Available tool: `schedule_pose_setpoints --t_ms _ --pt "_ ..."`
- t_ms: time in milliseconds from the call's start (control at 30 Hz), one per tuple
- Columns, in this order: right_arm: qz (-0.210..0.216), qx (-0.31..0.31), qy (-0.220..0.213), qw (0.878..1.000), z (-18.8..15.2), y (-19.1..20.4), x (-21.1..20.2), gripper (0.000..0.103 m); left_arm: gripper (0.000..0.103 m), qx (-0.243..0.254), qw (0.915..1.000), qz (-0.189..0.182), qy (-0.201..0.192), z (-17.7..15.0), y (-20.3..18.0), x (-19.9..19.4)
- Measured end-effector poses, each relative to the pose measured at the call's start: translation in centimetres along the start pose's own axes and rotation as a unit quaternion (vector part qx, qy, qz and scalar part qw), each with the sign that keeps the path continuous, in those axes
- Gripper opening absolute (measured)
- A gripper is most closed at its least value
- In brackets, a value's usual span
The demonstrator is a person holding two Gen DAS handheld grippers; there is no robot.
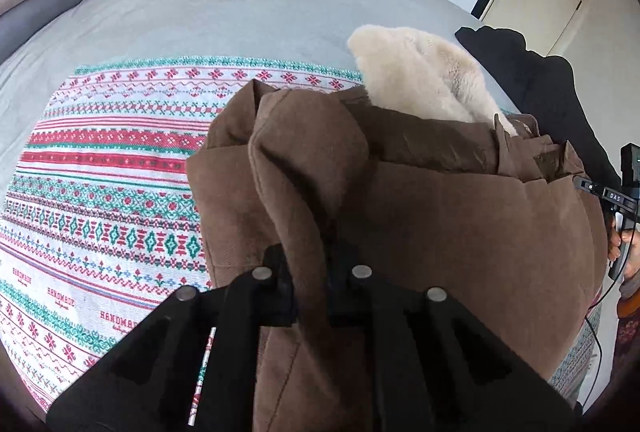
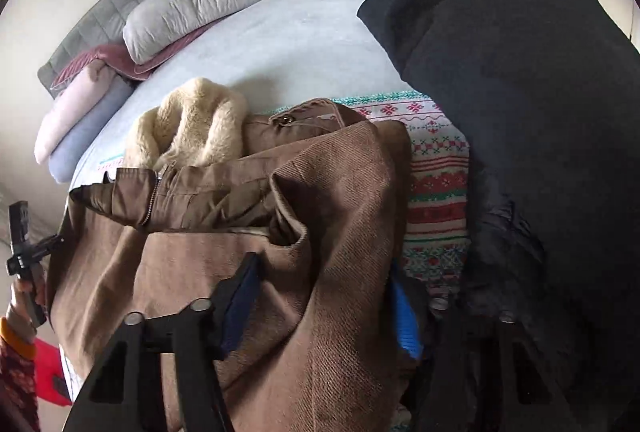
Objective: Fold large clothes
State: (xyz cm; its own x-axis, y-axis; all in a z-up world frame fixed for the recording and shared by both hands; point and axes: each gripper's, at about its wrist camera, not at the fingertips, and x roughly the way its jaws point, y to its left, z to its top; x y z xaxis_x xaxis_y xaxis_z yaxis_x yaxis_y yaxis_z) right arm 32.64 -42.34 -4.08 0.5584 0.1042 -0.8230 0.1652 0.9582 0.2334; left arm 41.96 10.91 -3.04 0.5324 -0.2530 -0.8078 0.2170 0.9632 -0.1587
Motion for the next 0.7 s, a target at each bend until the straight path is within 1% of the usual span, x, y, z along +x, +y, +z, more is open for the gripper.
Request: schedule_pose_setpoints --t_ms 33,100,167,233,300,367,433,500,533,600,633,667,700 --pt "-0.01 -0.005 -0.014 1.0 0.1 0.4 -0.6 0.017 0.01 0.003 0.9996 0.016 -0.023 0.1 -0.6 -1.0" --pt "-0.026 -0.009 -0.046 0.999 0.4 1.2 -2.1 0.014 0.009 -0.005 0.997 0.021 -0.075 0.6 -1.1 -3.6" --pt "-0.03 -0.008 -0.08 0.996 1.2 2.0 -3.8 0.012 0.009 -0.018 0.9923 0.016 -0.121 1.8 -1.1 -6.0" --pt "-0.035 -0.009 -0.116 0.993 2.6 3.0 -5.4 0.012 0.009 -0.021 0.9866 0.026 -0.159 3.4 -1.1 -7.7" --pt "-0.043 -0.016 -0.146 0.988 4.6 4.0 -6.6 0.012 0.009 -0.025 0.9826 0.046 -0.178 5.2 -1.0 -8.2" --pt "-0.048 -0.013 -0.165 0.985 6.9 4.5 -6.6 0.012 0.009 -0.041 0.9801 0.059 -0.185 7.0 -0.4 -7.4" --pt "-0.054 -0.011 -0.18 0.982 9.1 4.9 -5.8 0.012 0.009 -0.05 0.977 0.074 -0.194 8.7 0.1 -5.9" --pt "-0.07 -0.016 -0.187 0.98 11.0 5.5 -4.1 0.012 0.009 -0.053 0.9742 0.096 -0.198 10.0 0.5 -3.8" --pt "-0.084 -0.02 -0.187 0.978 11.8 5.7 -2.9 0.012 0.009 -0.054 0.9739 0.105 -0.194 10.5 0.6 -2.5" --pt "-0.121 -0.02 -0.179 0.976 13.0 5.5 -0.2 0.011 0.01 -0.055 0.9754 0.131 -0.169 11.3 1.0 1.0" --pt "-0.145 -0.01 -0.175 0.974 13.3 4.9 1.3 0.011 0.011 -0.056 0.976 0.149 -0.148 11.2 1.3 3.0" --pt "-0.159 0.008 -0.169 0.973 13.5 3.9 2.5 0.011 0.014 -0.053 0.9777 0.161 -0.125 11.0 1.7 5.0" --pt "-0.158 0.034 -0.159 0.974 13.4 2.6 3.6 0.012 0.021 -0.048 0.9799 0.166 -0.099 10.5 1.9 6.7"
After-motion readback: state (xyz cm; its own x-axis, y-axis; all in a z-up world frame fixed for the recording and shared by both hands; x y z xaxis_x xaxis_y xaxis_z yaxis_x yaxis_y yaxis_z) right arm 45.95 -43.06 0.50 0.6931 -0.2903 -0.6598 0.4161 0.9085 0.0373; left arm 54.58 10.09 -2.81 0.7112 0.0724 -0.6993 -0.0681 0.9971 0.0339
